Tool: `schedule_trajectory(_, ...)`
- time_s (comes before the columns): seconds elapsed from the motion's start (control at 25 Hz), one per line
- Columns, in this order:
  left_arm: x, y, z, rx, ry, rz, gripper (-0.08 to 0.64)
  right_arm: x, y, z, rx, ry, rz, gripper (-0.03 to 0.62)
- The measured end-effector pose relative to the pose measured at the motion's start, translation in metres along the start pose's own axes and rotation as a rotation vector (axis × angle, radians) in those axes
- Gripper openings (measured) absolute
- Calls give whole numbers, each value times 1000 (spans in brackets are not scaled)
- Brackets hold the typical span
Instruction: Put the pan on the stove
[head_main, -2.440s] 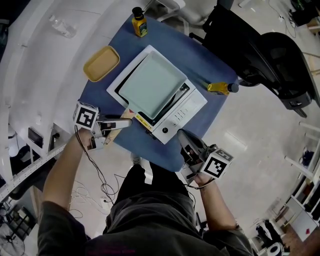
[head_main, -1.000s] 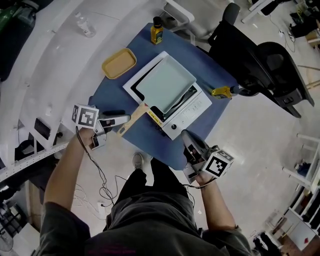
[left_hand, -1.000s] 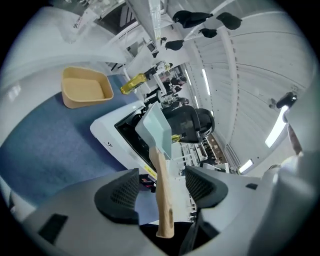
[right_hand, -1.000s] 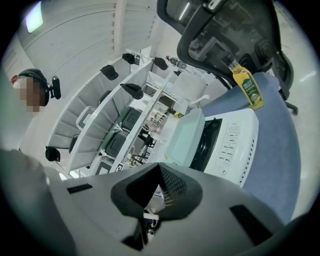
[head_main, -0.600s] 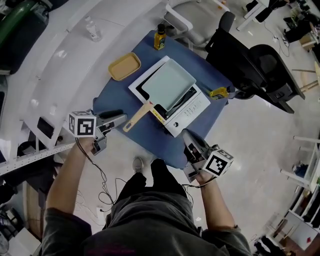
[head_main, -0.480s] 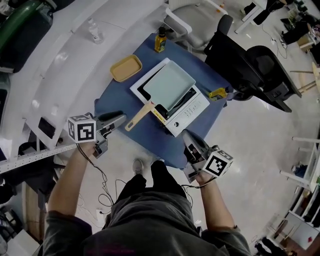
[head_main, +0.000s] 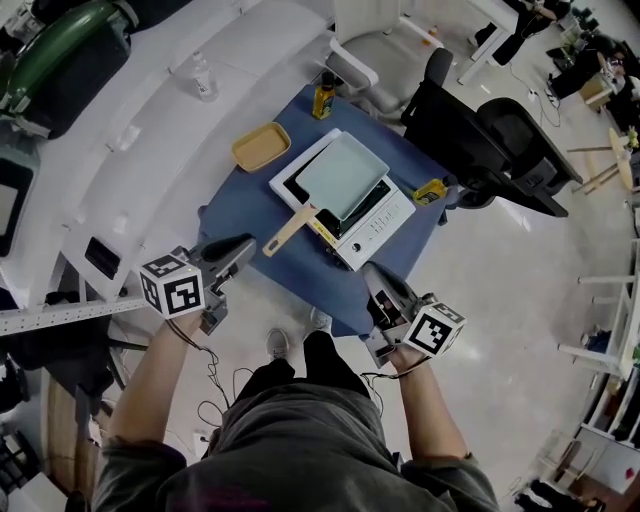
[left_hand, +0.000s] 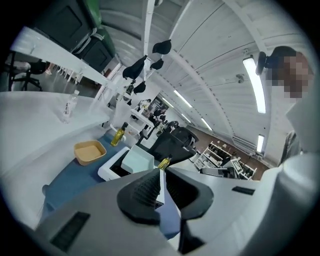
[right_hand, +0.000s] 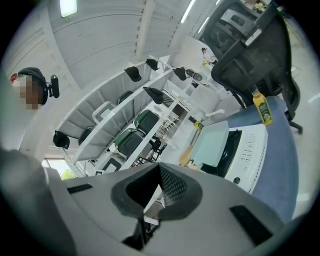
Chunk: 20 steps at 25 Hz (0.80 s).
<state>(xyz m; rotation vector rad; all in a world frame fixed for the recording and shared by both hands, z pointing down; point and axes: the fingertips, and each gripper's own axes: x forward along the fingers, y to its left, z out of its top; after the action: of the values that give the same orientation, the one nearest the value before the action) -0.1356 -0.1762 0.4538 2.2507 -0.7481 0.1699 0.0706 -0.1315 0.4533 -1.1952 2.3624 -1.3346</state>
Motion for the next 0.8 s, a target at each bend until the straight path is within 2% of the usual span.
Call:
schedule_trajectory(0.36, -20, -49, -1, 119, -27, -16, 20, -10, 31, -6, -34, -26, 17, 3)
schedule_trajectory(0.8, -42, -65, 9, 158, -91, 12, 5, -10, 54, -5, -76, -28, 47, 3)
